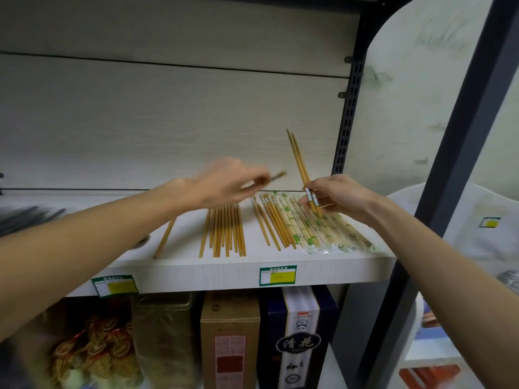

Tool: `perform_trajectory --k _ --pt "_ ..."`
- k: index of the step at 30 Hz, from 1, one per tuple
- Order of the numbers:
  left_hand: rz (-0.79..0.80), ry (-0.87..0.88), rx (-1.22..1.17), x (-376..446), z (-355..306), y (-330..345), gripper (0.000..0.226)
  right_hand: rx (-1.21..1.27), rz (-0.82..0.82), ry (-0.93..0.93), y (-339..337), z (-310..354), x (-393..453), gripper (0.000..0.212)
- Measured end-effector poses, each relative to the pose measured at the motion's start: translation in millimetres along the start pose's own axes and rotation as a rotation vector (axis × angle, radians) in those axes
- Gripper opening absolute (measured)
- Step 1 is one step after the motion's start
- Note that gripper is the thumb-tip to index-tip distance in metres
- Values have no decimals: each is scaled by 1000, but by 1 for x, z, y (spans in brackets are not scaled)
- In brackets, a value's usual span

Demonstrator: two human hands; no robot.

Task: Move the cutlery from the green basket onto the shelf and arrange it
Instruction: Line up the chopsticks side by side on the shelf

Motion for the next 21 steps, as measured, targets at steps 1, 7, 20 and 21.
perform_trajectory --k 1,7,20,21 --pt "-66 -50 -75 1 5 -6 17 -8 -15 -24 -1 2 1 26" --pt "-250 -491 -527 -15 40 -30 19 -51 -70 -121 -6 20 14 21" --pt "157 -1146 -773 -90 67 13 17 -243 361 99 -15 54 49 20" --pt "193 -1156 -736 -90 63 19 18 -226 353 103 -16 51 52 20"
Point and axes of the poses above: each hand's wrist, its own x-axis towards the middle knuckle, its own y-axis out of the palm, z = x × y, the point moved 2 cm from there along x, towards the middle knuckle, and after that the axes turned 10 degrees about z, right-handed, at the moved point
